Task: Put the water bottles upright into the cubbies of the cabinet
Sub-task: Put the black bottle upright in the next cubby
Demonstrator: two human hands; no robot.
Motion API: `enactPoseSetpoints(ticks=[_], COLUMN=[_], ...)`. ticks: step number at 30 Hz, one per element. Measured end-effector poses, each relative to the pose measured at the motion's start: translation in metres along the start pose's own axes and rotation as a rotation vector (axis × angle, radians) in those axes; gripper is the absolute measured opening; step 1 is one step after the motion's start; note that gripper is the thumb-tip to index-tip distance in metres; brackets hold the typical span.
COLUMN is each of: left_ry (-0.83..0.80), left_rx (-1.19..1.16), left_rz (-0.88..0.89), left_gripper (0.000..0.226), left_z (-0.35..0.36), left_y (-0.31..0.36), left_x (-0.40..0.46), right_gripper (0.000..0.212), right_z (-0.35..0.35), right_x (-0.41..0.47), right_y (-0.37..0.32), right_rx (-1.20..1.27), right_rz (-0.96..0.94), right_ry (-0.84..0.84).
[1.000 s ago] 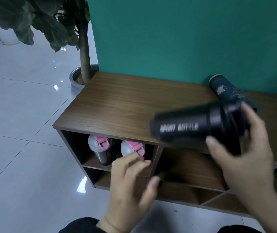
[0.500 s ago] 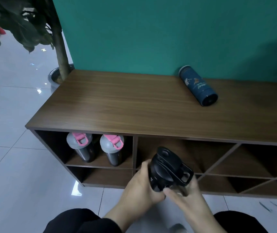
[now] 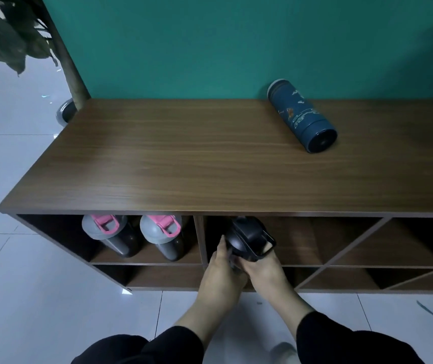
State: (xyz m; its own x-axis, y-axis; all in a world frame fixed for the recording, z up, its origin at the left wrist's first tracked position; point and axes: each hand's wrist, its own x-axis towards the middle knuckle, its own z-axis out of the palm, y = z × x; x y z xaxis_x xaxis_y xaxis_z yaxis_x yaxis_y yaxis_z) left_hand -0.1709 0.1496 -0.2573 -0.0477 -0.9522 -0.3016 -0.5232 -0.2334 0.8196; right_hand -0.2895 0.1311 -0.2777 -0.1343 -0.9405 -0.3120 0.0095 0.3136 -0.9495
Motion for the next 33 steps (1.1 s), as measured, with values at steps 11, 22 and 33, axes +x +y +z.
enactPoseSetpoints(ticks=[11,22,33], left_ry=[-0.032,-0.067,0.008], left_rx=[-0.131,-0.117,-0.112], left_rz=[-0.179,-0.196,-0.227], left_gripper=[0.065,0.073,0.021], left_z=[-0.006,-0.003,-0.037], left_y=[-0.003,0.002,0.015], left_x=[0.026,0.022,-0.017], right_gripper=[0.067,0.034,0.05], right_z=[0.029,0.024,-0.034], right_x=[0.039,0.026,-0.083], right_y=[0.021,0.004,-0.123], right_rx=[0.347,-0.112,-0.805], right_rz=[0.136,0.205,-0.044], right_ry=[0.012,0.068,0.001])
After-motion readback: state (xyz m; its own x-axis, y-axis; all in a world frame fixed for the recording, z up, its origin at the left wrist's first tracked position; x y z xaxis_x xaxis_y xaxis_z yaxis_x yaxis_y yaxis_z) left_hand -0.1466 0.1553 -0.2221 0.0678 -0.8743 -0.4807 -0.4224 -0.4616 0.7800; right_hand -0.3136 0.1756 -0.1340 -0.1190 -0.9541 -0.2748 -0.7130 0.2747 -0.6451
